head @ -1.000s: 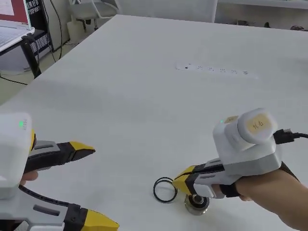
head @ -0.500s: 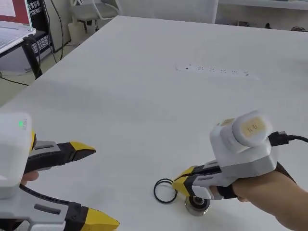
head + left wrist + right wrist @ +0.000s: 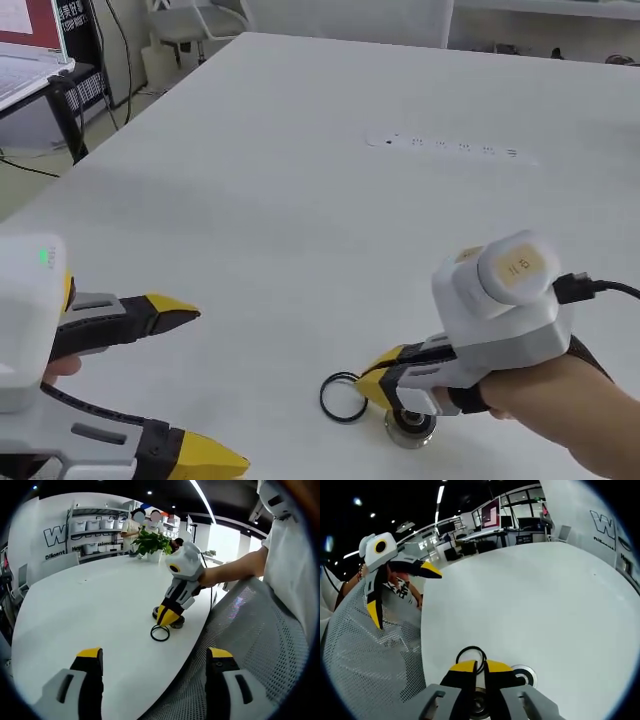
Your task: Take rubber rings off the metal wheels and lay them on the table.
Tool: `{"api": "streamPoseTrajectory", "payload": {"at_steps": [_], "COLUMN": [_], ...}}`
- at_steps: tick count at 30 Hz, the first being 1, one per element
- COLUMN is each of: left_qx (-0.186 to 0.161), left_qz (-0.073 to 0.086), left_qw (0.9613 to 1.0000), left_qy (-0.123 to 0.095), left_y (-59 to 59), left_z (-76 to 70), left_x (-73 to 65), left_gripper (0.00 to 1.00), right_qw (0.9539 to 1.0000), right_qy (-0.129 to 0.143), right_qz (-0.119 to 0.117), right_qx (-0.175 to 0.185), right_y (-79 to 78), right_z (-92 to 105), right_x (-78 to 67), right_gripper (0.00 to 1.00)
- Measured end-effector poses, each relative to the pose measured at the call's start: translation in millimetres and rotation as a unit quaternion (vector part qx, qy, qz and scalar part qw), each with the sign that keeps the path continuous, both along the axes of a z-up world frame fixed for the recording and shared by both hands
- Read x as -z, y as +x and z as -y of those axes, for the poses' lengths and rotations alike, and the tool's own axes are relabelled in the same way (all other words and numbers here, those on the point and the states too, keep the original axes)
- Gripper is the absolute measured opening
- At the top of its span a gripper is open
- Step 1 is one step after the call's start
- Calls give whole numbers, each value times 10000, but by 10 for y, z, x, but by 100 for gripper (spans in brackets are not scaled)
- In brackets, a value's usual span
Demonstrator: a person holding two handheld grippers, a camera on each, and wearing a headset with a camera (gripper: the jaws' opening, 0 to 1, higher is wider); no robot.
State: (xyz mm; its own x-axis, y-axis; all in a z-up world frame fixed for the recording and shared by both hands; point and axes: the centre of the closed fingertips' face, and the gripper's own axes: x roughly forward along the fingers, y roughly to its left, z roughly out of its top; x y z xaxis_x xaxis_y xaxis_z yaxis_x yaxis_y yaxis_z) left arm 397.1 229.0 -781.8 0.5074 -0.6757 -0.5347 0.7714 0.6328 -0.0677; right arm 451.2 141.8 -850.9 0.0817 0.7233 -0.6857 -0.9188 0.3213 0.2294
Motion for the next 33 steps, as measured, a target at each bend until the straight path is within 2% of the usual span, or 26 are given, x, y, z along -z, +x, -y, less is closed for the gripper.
{"api": "streamPoseTrajectory", "payload": {"at_steps": [7,10,15,21,33], "left_qx": [9,3,9,49,94], "left_qz": [13,19,24,12,18], "left_qw": [10000,10000,10000,10000,9999], "left_qy": [22,23,52,57,89], "left_y": [2,4,7,4,5], "left_z": [-2,-3,-7,2,15], "left_x": [2,1,5,7,3], "left_gripper": [83,83,82,83,83], "right_qw": [10000,9999,9998,9998,9982], "right_qy": [-13,-85,-60,138,496], "right_qz": [5,112,138,119,306], "right_qx": [-19,-98,-105,19,123], "right_y": [-7,-14,-4,36,88], "right_z": [-8,-8,-8,-17,-27], "right_x": [-10,-4,-34,-150,-434], "right_gripper": [6,6,6,7,9]}}
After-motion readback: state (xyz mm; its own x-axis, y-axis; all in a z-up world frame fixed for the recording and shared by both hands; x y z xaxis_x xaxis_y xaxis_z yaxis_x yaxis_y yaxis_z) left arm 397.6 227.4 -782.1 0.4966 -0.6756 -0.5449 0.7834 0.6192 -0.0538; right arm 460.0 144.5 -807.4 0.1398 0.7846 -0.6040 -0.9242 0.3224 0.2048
